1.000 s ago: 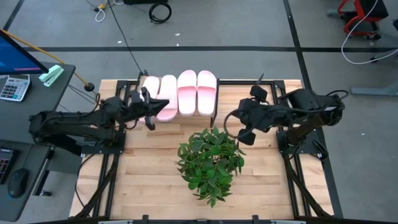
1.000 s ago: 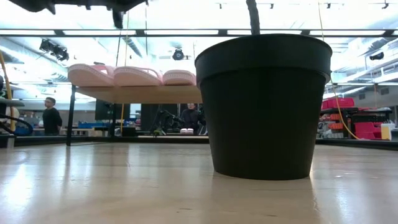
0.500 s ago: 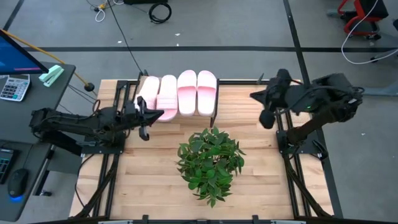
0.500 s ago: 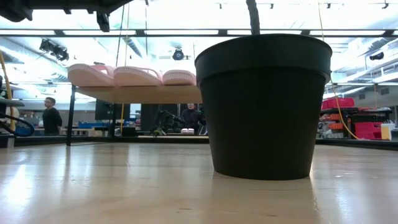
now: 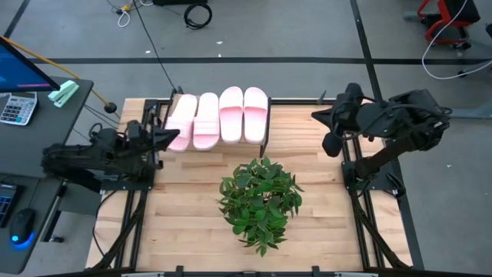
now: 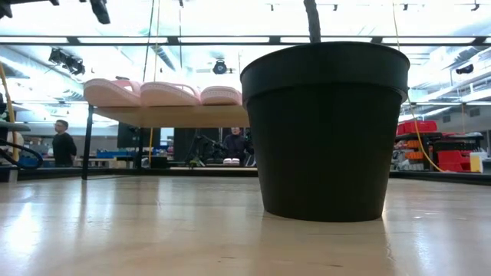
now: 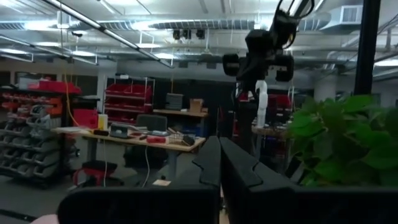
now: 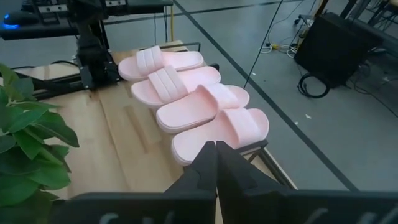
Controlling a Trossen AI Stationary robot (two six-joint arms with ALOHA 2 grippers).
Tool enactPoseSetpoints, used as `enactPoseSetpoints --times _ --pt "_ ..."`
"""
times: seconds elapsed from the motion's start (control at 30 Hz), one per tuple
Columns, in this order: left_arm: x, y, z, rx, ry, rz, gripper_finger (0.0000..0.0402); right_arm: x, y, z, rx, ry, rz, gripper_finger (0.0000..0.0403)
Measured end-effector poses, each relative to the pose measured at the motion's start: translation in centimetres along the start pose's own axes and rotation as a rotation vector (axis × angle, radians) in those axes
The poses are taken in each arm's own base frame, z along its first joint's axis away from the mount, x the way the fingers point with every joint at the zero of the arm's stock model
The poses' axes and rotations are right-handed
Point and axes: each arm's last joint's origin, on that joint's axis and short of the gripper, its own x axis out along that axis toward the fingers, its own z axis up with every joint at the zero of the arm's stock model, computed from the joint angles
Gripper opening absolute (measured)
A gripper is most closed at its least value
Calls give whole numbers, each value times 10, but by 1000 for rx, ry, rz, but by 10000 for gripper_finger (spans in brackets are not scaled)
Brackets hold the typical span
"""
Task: Pick and place slides into the shelf
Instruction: Return to Home Position
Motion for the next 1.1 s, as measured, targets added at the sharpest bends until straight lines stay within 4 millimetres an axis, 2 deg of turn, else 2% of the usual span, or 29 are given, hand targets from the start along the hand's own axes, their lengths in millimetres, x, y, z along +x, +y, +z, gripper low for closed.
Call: enactPoseSetpoints --times 0.3,0.53,0.83,1.1 --pt "-28 7 12 19 -55 2 3 2 2 0 30 6 -1 0" --pt "-45 12 13 15 -47 -2 3 4 3 0 45 8 -7 0" --pt "-50 12 6 4 18 -43 4 9 7 1 38 7 -28 0" --pt "-46 10 -24 -56 50 -104 3 9 7 2 62 -9 -44 0"
